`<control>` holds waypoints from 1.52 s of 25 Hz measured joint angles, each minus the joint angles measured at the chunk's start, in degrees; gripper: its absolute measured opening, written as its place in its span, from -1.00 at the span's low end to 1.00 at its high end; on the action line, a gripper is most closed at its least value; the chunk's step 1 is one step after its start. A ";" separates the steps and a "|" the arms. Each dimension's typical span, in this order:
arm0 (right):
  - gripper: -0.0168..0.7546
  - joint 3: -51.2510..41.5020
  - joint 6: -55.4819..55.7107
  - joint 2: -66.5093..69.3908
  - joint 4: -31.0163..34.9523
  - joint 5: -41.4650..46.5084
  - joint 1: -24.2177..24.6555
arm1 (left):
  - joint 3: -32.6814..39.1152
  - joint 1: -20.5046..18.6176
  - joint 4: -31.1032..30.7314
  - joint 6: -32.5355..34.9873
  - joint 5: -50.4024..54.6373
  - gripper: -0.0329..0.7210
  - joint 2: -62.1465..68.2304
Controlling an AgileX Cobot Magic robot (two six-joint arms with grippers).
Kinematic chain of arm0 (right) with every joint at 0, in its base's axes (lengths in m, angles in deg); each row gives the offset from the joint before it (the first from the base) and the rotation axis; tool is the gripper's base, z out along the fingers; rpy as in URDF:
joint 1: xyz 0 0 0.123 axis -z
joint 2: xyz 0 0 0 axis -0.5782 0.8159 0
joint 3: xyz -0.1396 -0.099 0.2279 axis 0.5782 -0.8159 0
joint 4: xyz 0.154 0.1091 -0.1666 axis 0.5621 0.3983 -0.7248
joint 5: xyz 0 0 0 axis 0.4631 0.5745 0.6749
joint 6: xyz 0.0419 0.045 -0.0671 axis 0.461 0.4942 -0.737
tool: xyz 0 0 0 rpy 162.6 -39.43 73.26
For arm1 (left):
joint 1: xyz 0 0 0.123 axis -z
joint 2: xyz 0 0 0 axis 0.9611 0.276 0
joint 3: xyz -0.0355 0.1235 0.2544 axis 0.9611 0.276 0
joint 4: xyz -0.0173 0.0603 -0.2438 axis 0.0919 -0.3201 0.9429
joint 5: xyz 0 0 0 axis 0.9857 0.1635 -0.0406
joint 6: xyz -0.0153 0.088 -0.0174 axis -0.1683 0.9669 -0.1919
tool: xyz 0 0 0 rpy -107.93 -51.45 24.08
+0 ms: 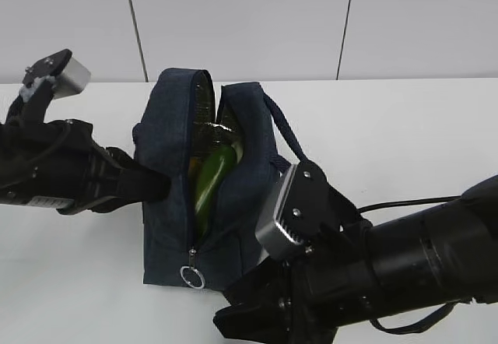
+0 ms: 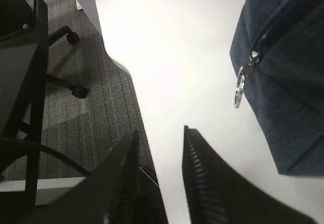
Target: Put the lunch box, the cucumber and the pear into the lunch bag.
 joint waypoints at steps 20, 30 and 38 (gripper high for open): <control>-0.40 0.12 -16.39 1.65 2.49 0.67 0.00 | 0.04 0.00 4.68 3.80 0.59 -0.90 0.07; -0.40 3.66 -16.97 5.41 2.62 0.89 0.00 | 0.04 0.00 4.73 3.87 0.63 -0.90 0.07; -0.40 5.58 -16.97 6.38 2.81 -2.73 0.00 | 0.04 0.00 4.96 3.94 0.70 -0.90 0.07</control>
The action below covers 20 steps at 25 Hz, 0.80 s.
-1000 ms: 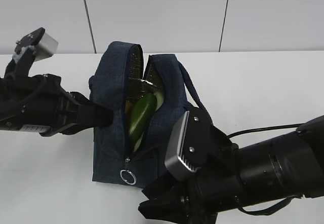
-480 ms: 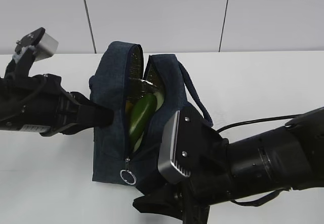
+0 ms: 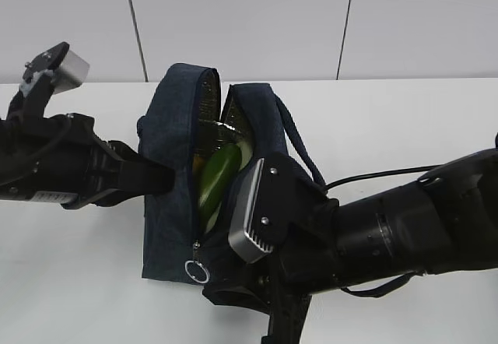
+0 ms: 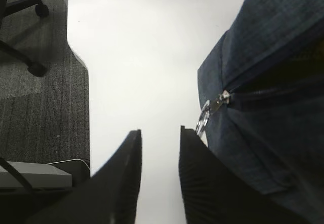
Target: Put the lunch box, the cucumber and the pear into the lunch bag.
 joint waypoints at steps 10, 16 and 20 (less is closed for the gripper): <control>-0.40 1.17 -0.11 3.60 0.04 -0.38 0.00 | 0.00 0.00 2.10 1.11 0.06 -0.90 0.05; -0.40 2.86 -0.11 4.04 0.04 -0.73 0.00 | 0.00 0.00 2.84 1.14 0.37 -0.90 0.42; -0.40 3.73 -0.11 4.64 0.04 -1.10 0.00 | 0.00 0.00 4.21 1.62 1.00 -0.90 0.65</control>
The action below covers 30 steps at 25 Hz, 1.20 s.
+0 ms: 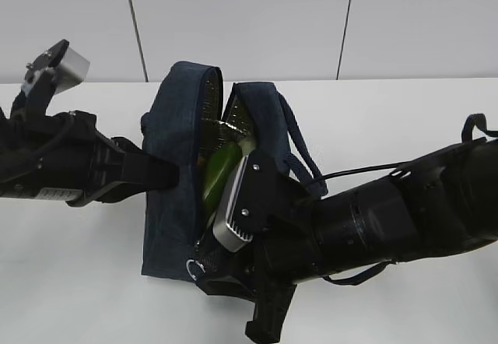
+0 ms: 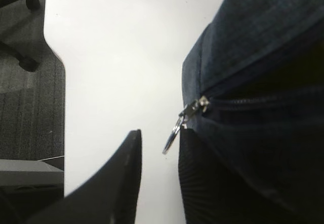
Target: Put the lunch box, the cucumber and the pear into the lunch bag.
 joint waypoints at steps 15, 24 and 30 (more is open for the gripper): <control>-0.40 0.14 -0.13 1.44 0.00 -1.96 0.00 | 0.00 0.00 2.80 2.25 2.08 -0.90 0.00; -0.43 0.69 -0.21 1.83 0.00 -1.96 0.00 | 0.00 0.00 3.40 2.76 2.45 -0.90 0.00; -0.93 0.78 -0.21 1.83 0.10 -1.96 0.00 | 0.00 0.00 3.40 2.76 2.56 -0.90 0.00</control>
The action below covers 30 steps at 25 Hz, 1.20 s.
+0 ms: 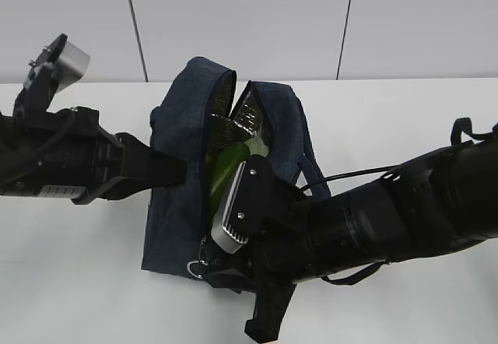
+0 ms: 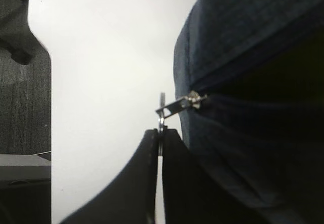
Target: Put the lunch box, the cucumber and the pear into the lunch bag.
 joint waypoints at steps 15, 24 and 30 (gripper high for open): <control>-0.96 0.00 0.11 0.00 0.00 2.74 0.00 | 0.00 0.00 -0.69 0.16 -1.05 -0.90 0.00; -0.96 0.00 0.63 -4.11 -0.86 3.09 0.00 | 0.00 0.00 -0.69 0.16 -3.79 -0.90 0.00; -0.96 0.00 1.00 -6.40 -1.98 2.12 0.00 | 0.00 0.00 -0.87 0.16 -3.86 -0.90 0.00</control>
